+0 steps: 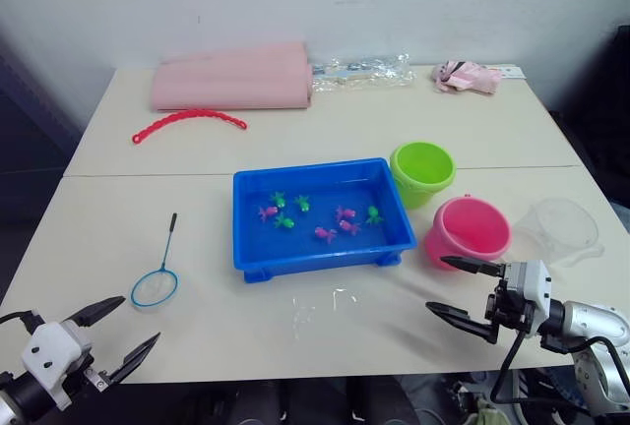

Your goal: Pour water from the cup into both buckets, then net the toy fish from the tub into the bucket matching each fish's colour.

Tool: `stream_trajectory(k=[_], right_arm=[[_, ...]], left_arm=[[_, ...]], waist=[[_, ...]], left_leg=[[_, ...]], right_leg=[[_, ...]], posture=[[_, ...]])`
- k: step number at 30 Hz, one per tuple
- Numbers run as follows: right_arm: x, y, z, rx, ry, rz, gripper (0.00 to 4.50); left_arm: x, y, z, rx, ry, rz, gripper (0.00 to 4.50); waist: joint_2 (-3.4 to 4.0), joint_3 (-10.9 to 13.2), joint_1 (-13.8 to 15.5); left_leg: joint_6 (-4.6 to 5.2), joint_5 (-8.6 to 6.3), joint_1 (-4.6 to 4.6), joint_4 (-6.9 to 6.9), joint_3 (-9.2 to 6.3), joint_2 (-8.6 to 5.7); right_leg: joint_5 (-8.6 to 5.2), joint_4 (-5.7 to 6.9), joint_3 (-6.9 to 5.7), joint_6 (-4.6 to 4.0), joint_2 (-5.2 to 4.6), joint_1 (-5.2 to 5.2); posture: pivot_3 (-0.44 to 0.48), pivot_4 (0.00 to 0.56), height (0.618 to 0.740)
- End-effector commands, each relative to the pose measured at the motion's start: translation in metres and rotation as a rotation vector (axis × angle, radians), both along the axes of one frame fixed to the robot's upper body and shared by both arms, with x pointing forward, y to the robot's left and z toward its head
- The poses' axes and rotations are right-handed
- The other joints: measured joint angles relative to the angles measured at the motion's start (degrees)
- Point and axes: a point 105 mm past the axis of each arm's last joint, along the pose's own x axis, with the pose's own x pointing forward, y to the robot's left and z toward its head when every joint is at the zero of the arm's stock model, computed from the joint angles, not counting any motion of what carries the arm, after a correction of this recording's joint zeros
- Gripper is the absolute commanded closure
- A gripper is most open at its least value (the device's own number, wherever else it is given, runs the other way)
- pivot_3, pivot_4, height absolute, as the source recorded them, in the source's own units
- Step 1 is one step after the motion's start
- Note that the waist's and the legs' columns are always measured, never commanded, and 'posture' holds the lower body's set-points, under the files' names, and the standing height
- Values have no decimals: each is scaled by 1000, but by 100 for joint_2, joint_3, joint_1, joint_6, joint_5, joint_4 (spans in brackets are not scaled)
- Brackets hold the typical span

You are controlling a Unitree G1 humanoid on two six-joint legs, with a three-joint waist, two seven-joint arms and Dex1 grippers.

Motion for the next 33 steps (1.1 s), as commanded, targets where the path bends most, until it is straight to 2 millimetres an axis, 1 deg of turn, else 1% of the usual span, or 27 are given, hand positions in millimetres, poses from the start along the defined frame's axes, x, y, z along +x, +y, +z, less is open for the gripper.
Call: stream_trajectory(k=[1, 3, 4, 8, 10, 11, 14, 15, 16, 18, 19, 21, 25, 27, 28, 29, 31, 33], right_arm=[[2, -10, 16, 36, -53, -75, 0], [1, -23, 30, 70, -96, -183, 0], [-1, -28, 33, 75, -106, -218, 0], [-11, -51, 40, 107, -134, -392, 0], [-23, -66, 40, 125, -136, -501, 0], [-29, -74, 39, 135, -134, -555, 0], [-61, -106, 27, 166, -125, -809, 0], [-68, -112, 25, 170, -123, -863, 0], [-79, -121, 21, 194, -120, -956, 0], [-99, -129, 10, 215, -104, -1086, 0], [-105, -128, 4, 223, -91, -1120, 0], [-103, -126, -2, 235, -98, -1180, 0], [-80, -127, 2, 230, -159, -1228, 0], [-66, -144, -6, 190, -74, -1330, 0], [-57, -146, -5, 195, -72, -1325, 0], [-50, -147, -4, 197, -62, -1320, 0], [-35, -151, -2, 180, -68, -1316, 0], [-26, -165, -1, 178, -79, -1386, 0]], left_arm=[[2, -13, 21, -108, -12, -39, 38], [10, -52, 49, -304, 9, -197, 38], [11, -66, 56, -347, 20, -266, 38], [25, -105, 77, -376, -10, -455, 38], [30, -124, 85, -396, -14, -538, 38], [32, -133, 88, -404, -13, -575, 38], [34, -167, 89, -382, -11, -733, 38], [34, -173, 89, -377, -12, -761, 38], [38, -180, 92, -404, -24, -772, 38], [43, -191, 95, -440, -30, -791, 38], [45, -195, 95, -451, -30, -799, 38], [50, -200, 95, -466, -28, -807, 38], [54, -209, 94, -457, -15, -829, 38], [58, -211, 95, -461, -20, -820, 38], [59, -212, 95, -462, -21, -816, 38], [60, -213, 95, -460, -21, -814, 38], [60, -214, 94, -456, -22, -802, 38], [61, -213, 94, -448, -31, -781, 38]], waist=[[0, 0, 0], [0, 0, 0], [0, 0, -1], [-14, 3, 54], [6, -5, 94], [19, -13, 92], [24, -16, 87], [27, -17, 109], [28, -18, 116], [44, -28, 153], [44, -28, 153], [55, -37, 90], [61, -41, -123], [65, -43, -152], [66, -44, -148], [66, -44, -139], [66, -44, -134], [65, -44, -101]], left_leg=[[0, 0, 0, 0, 0, 0], [0, 0, 0, 0, 0, 0], [0, 0, 0, 0, 0, 1], [-4, 2, -12, 8, -24, 4], [-16, -2, -12, 9, -28, -7], [-19, -3, -11, 9, -27, -10], [-3, 9, 22, -1, -10, -9], [-7, 8, 27, 0, -9, 1], [-10, 9, 28, 0, -10, 3], [-18, 5, 39, -1, 2, 13], [-20, 5, 40, -3, 4, 12], [-27, 3, 45, -4, 20, 19], [-44, -5, 55, -7, 45, 36], [-42, -4, 56, -5, 53, 32], [-36, 2, 55, -6, 55, 32], [-57, 17, 50, -3, 56, 30], [-56, 18, 46, -5, 57, 29], [-56, 19, 44, -8, 53, 28]], right_leg=[[0, 0, -1, 0, 0, 0], [0, 0, -1, 0, 0, 0], [0, 0, -1, 0, 1, 0], [-1, 2, 21, -1, -3, 0], [0, 4, 25, -1, -15, 6], [0, 4, 26, 0, -16, 8], [1, 5, 37, 1, -2, 33], [0, 2, 39, -1, 12, 37], [-1, 3, 41, -1, 23, 39], [-1, 1, 63, -2, 63, 42], [-1, 1, 67, -2, 69, 42], [-1, 4, 87, -2, 69, 36], [0, 16, 124, -8, 66, 23], [1, 21, 135, -6, 63, 15], [1, 25, 140, -7, 64, 8], [0, 27, 143, -8, 63, 1], [-1, 26, 144, -8, 67, -2], [-3, 26, 141, -6, 76, -4]], posture=[[0, 150, 740], [0, 150, 740], [0, 150, 740], [0, 150, 740], [0, 150, 740], [0, 150, 740], [0, 150, 740], [0, 150, 740], [0, 150, 740], [0, 150, 740], [0, 150, 740], [0, 150, 740], [0, 150, 740], [0, 150, 740], [0, 150, 740], [0, 150, 740], [0, 150, 740], [0, 150, 740]])
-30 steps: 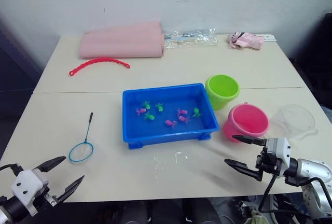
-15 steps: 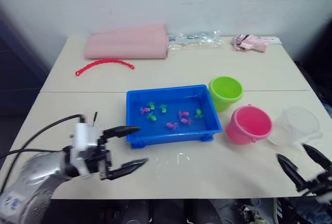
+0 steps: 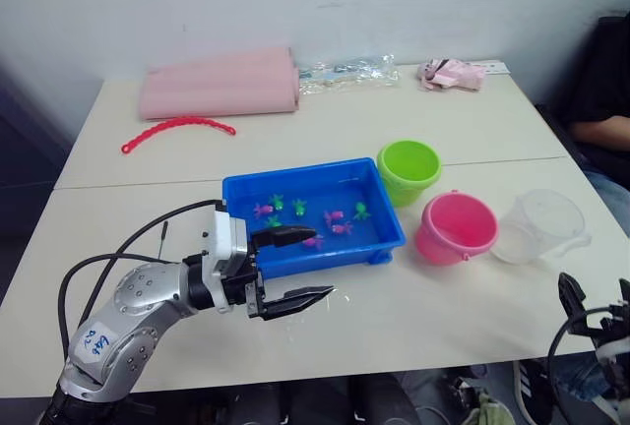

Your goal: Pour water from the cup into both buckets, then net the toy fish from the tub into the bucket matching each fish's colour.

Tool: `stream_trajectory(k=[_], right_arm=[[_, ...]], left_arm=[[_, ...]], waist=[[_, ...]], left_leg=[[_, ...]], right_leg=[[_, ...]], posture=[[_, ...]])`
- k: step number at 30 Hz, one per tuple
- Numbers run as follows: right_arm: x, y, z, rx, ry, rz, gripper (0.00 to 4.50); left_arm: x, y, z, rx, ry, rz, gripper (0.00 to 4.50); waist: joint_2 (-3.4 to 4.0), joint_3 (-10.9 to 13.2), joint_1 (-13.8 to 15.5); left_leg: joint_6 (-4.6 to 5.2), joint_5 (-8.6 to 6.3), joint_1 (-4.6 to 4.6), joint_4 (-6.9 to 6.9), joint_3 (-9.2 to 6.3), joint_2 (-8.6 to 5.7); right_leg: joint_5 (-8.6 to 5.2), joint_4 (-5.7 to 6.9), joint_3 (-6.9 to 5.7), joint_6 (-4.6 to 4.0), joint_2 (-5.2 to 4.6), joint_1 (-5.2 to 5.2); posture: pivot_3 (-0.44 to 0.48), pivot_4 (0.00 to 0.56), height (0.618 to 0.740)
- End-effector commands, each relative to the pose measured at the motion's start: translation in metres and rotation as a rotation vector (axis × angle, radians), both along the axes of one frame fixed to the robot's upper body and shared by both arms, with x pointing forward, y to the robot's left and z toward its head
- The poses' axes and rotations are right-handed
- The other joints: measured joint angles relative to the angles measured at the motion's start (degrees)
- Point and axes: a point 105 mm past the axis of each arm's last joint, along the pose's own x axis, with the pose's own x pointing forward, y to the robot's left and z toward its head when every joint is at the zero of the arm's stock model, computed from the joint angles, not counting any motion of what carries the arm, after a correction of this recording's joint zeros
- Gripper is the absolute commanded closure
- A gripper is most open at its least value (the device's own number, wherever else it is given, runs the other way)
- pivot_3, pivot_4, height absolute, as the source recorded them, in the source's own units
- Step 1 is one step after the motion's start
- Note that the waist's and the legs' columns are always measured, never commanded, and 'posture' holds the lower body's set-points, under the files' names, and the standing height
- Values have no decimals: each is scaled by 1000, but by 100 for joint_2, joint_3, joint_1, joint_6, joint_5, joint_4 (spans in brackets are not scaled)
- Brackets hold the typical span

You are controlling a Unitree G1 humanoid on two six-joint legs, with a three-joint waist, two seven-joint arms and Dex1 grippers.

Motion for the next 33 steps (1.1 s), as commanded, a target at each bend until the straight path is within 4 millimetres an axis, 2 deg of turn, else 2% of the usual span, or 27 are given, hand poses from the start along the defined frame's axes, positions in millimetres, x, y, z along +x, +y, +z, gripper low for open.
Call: stream_trajectory(k=[1, 6, 10, 14, 21, 33], right_arm=[[5, -21, 0, -8, 10, -110, 0], [20, -29, -2, 19, 3, -164, 0], [35, -34, -6, 45, 9, -165, 0], [47, -41, -15, 110, 14, -189, 0], [68, -48, -18, 145, -17, -200, 0], [84, -58, -26, 161, -30, -193, 0]], left_arm=[[-2, -1, 5, 1, -36, 22, 38], [2, 2, 8, -3, -47, 65, 38], [-2, -1, 6, 7, -19, 33, 38], [1, -2, 8, 3, -33, 45, 38], [4, -1, 9, 13, -48, 42, 38], [9, 2, 9, 29, -73, 57, 38]], waist=[[-1, 0, 16], [-1, 1, 11], [-1, 1, -22], [-1, 1, -23], [-1, 1, -27], [-2, 1, -29]], left_leg=[[1, 0, -1, 4, 1, -2], [12, 4, -1, 8, 7, -12], [16, 7, 1, 8, 12, -14], [15, 7, 0, 7, 13, -13], [16, 8, 0, 9, 16, -13], [13, 10, 1, 11, 22, -12]], right_leg=[[0, 1, -1, 1, 3, 0], [5, 2, 3, 11, 7, 2], [9, 3, 6, 17, 7, 2], [9, 3, 6, 17, 11, 1], [9, 3, 7, 18, 13, 1], [11, 1, 15, 21, 19, 1]], posture=[[0, 150, 740], [0, 150, 740], [0, 150, 740], [0, 150, 740], [0, 150, 740], [0, 150, 740]])
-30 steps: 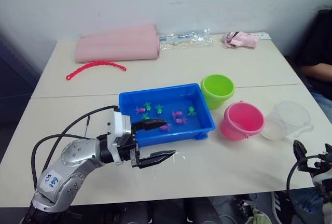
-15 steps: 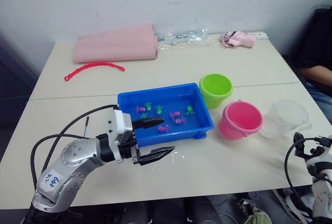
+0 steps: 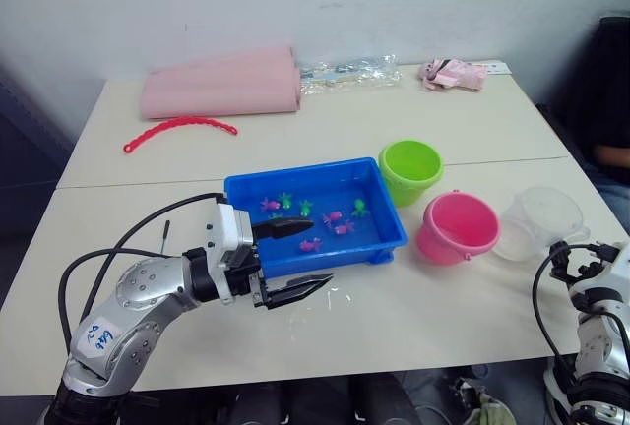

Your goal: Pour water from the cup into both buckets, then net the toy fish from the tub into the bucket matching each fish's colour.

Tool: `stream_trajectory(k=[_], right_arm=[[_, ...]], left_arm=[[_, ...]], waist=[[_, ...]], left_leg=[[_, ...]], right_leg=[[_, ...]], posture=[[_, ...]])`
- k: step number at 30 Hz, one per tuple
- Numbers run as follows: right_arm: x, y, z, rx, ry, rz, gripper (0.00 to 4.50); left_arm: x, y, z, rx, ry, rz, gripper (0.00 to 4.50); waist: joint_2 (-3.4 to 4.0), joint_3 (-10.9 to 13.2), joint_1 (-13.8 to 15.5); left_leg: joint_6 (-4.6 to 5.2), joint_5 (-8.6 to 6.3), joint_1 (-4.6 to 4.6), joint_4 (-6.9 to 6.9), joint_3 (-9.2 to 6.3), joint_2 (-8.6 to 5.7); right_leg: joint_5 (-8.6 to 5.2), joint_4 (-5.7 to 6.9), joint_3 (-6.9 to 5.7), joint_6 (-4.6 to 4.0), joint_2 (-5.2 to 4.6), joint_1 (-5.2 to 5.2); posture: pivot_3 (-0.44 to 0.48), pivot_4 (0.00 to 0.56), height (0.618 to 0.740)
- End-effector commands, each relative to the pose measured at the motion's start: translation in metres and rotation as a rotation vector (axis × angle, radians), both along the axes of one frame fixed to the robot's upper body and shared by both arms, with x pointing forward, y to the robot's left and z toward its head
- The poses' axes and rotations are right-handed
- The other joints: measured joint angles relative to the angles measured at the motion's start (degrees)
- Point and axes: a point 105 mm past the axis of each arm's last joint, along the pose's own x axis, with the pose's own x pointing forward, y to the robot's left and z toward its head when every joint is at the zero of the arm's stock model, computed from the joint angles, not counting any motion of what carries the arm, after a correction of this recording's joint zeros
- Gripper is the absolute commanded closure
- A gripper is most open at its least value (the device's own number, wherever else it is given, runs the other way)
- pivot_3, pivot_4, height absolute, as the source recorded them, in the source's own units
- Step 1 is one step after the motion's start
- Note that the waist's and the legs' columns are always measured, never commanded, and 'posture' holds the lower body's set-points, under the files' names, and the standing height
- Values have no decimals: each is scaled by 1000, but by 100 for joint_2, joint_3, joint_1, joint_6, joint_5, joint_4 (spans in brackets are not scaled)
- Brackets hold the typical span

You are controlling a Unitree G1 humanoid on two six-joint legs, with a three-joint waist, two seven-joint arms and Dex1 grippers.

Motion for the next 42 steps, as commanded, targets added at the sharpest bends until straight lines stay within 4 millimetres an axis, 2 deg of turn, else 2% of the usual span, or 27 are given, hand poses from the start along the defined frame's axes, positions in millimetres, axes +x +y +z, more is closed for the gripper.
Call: stream_trajectory(k=[1, 11, 15, 18, 19, 20, 21, 22, 25, 27, 30, 33, 37, 42], right_arm=[[1, -10, 12, -35, -43, -3, 0], [18, -9, 19, -19, -103, 62, 0], [25, -3, 18, 16, -106, 119, 0], [31, 7, 22, 25, -136, 199, 811], [33, 9, 23, 28, -147, 224, 1333], [34, 11, 24, 28, -151, 240, 1465], [35, 12, 25, 25, -154, 247, 2062], [36, 14, 26, 25, -162, 259, 2294], [36, 16, 29, 14, -176, 272, 3431], [35, 15, 31, 1, -186, 272, 4482], [32, 11, 37, -31, -196, 272, 4482], [27, 2, 53, -94, -229, 232, 4482], [22, -2, 87, -211, -269, 252, 4482], [23, 11, 136, -340, -310, 354, 4482]], left_arm=[[0, 1, 6, -3, -46, -2, 38], [5, 2, 5, -1, -68, 0, 38], [6, 4, 4, 4, -77, 5, 38], [6, 5, 4, 9, -81, 6, 0], [6, 5, 4, 11, -83, 6, 0], [6, 6, 4, 12, -82, 6, 0], [5, 6, 3, 14, -81, 7, 0], [5, 7, 2, 16, -80, 7, 0], [5, 8, 0, 18, -73, 9, 0], [6, 8, 0, 16, -69, 10, 0], [6, 8, -1, 12, -66, 10, 0], [7, 9, -1, 1, -61, 15, 0], [8, 10, -3, -3, -57, 17, 0], [12, 17, 0, -24, -56, 33, 0]], waist=[[0, 0, -3], [0, 0, -4], [-1, 0, -5], [-1, 0, -9], [-1, 1, -8], [-1, 1, -8], [-1, 1, -8], [-1, 0, -8], [-1, 1, -7], [-1, 1, -9], [-1, 1, -7], [-1, 1, -1], [-1, 1, -1], [3, 4, -1]], left_leg=[[0, 0, 1, 1, 2, 0], [-1, 2, 3, 3, 6, 2], [-2, 2, 2, 3, 8, 2], [-2, 3, 2, 3, 8, 2], [-3, 3, 3, 3, 9, 3], [-3, 3, 3, 3, 8, 3], [-3, 3, 3, 3, 9, 3], [-3, 3, 3, 3, 8, 4], [-3, 3, 2, 3, 8, 4], [-3, 3, 2, 4, 9, 4], [-3, 3, 2, 3, 9, 4], [-3, 3, 1, 4, 8, 3], [-3, 3, 1, 2, 8, 3], [-2, 3, 0, 3, 10, 0]], right_leg=[[0, 0, 2, 0, 0, 0], [1, 0, 5, 2, 4, 0], [1, -2, 7, 2, 4, 0], [1, -3, 7, 2, 4, 0], [1, -3, 7, 2, 5, 0], [1, -3, 7, 2, 5, 0], [1, -3, 7, 2, 5, 0], [1, -3, 7, 2, 5, 0], [1, -3, 7, 2, 5, 0], [1, -3, 8, 2, 5, 0], [1, -4, 7, 2, 4, 0], [1, -4, 7, 2, 1, 0], [1, -5, 6, 2, 1, 0], [1, -5, 7, 3, -4, -1]], posture=[[0, 150, 740], [0, 150, 740], [0, 150, 740], [0, 150, 740], [0, 150, 740], [0, 150, 740], [0, 150, 740], [0, 150, 740], [0, 150, 740], [0, 150, 740], [0, 150, 740], [0, 150, 740], [0, 150, 740], [0, 150, 740]])
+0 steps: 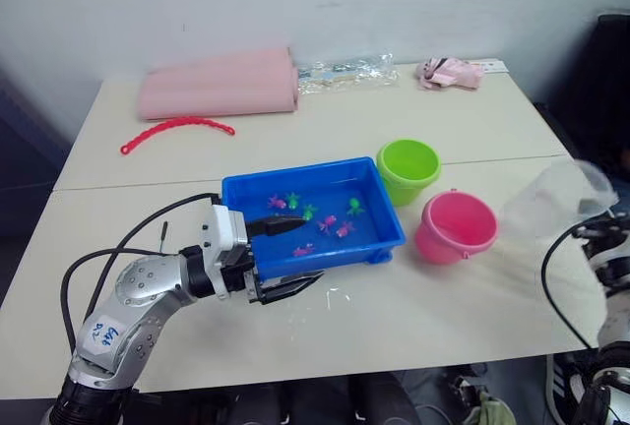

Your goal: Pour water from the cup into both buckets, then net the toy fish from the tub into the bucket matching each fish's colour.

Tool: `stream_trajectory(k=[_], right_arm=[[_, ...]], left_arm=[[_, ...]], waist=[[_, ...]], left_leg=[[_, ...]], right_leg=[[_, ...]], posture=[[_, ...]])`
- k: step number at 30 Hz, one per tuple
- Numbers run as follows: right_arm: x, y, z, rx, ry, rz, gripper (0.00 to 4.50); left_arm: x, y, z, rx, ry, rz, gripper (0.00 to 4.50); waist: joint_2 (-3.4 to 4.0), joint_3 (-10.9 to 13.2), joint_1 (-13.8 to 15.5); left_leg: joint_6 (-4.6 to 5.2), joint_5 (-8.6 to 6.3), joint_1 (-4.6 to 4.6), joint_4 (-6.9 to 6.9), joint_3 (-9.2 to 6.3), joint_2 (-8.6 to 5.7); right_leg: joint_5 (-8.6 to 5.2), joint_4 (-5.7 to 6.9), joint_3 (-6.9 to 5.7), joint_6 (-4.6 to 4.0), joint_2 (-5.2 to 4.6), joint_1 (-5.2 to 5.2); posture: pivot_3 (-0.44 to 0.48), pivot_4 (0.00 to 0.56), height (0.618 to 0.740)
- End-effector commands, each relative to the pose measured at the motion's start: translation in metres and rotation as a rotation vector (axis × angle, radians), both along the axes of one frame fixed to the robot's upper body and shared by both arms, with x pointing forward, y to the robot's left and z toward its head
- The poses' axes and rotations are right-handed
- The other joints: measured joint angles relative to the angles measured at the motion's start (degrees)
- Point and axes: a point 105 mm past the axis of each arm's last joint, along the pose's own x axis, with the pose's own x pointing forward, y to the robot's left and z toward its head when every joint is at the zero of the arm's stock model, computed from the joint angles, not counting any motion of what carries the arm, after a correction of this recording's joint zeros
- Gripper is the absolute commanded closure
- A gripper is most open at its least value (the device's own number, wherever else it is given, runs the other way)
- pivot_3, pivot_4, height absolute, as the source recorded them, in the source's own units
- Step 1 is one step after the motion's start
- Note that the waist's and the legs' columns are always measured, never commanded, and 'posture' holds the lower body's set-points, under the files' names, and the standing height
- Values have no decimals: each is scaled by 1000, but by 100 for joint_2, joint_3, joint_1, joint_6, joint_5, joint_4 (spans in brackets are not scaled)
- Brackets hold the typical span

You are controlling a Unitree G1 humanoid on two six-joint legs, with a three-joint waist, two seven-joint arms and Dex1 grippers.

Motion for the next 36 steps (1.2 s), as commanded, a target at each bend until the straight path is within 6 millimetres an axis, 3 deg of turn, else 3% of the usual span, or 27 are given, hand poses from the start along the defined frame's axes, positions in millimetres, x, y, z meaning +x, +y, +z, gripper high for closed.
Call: stream_trajectory(k=[1, 7, 13, 17, 20, 31, 36], right_arm=[[-3, 7, 96, -229, -167, 87, 4482], [-6, 29, 142, -320, -211, 145, 4482], [3, 56, 170, -437, -204, 205, 4482], [6, 62, 171, -566, -171, 217, 4482], [5, 58, 169, -570, -172, 204, 4482], [-10, 35, 154, -799, -120, 137, 4482], [-11, 40, 146, -950, -106, 166, 4482]], left_arm=[[4, 10, 7, -35, -29, 23, 0], [7, 27, 8, -36, -19, 57, 0], [8, 43, 4, -8, -6, 85, 0], [10, 46, 6, -3, -17, 93, 0], [10, 45, 6, -2, -22, 89, 0], [16, 26, 14, -32, -43, 44, 0], [20, 17, 11, -46, 0, 12, 0]], waist=[[0, 0, -9], [0, 0, 6], [-1, 1, 3], [-3, 2, 10], [-4, 3, 20], [-10, 6, 7], [-12, 7, 1]], left_leg=[[0, 0, 1, 1, 0, 2], [-2, 1, -1, -2, -1, 6], [2, -1, -2, -3, -1, 6], [3, -1, -2, -5, -1, 6], [7, -4, -10, -3, -1, 3], [11, -4, -8, 0, 5, 0], [7, -2, -3, 0, 9, 3]], right_leg=[[0, 1, -1, 1, 1, 0], [0, 1, -3, 0, 1, -3], [0, 0, -5, 0, -3, -5], [0, -1, -6, 0, -3, -6], [0, -6, -9, 0, -6, -7], [1, -4, -12, 3, -5, -7], [1, -2, -12, 3, 0, -7]], posture=[[0, 150, 740], [0, 150, 740], [0, 150, 740], [0, 150, 740], [0, 150, 740], [0, 150, 740], [0, 150, 740]])
